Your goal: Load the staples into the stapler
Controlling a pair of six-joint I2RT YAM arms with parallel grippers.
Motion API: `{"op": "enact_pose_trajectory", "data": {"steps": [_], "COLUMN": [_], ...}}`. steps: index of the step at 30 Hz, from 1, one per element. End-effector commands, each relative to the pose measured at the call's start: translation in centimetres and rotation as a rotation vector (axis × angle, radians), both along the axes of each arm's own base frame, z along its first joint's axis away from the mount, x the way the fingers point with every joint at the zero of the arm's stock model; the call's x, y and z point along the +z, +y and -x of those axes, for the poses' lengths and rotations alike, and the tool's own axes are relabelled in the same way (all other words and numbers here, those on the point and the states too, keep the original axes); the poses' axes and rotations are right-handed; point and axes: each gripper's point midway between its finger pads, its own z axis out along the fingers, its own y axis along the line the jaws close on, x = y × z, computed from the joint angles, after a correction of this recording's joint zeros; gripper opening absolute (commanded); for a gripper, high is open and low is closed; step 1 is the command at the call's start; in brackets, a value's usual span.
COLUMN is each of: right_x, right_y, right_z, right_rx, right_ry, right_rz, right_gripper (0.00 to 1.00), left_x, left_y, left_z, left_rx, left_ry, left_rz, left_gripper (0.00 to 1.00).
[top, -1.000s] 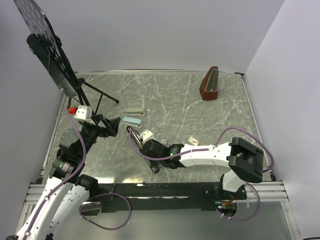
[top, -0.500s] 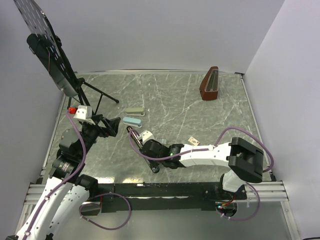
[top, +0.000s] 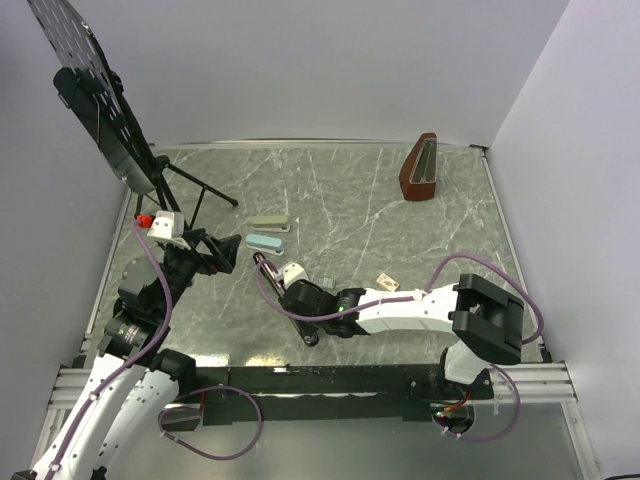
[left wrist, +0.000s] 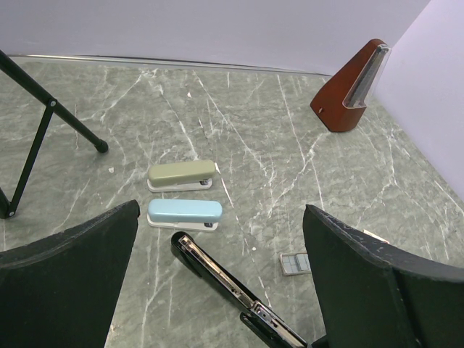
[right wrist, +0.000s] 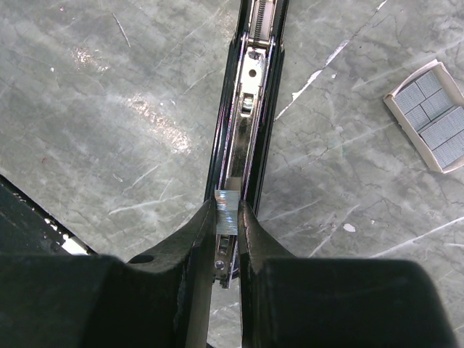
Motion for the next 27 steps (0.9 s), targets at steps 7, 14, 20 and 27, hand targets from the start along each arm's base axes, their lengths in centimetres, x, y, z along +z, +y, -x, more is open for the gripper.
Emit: {"op": "enact_pose_trajectory", "data": {"steps": [7,14,20,27], "right_x": [0.7,1.7,2.2,2.0], "right_y": [0.8,0.8,0.9,0.9], "right_z": [0.2,0.0,-0.1,-0.2], "right_rx": [-0.003,-0.012,-0.018,-0.020], "right_ry": [-0.001,-0.020,-0.031,-0.028], "right_rz": [-0.037,-0.072,-0.089,-0.089], "right_gripper": [0.17,0.17,0.17,0.17], "left_x": [1.2,1.2,1.2,1.1], "left_y": [-0.1,-0.1,-0.1,-0.1], "left_z": [-0.1,-0.1,0.0,-0.1], "left_rx": [-0.007,-0.007,-0.008,-0.007], "left_ry": [-0.039,-0.039,-0.039,-0.038], "left_rz": [0.021,0.021,0.021,0.020], "left_gripper": [1.00,0.99,0.99,0.99]}}
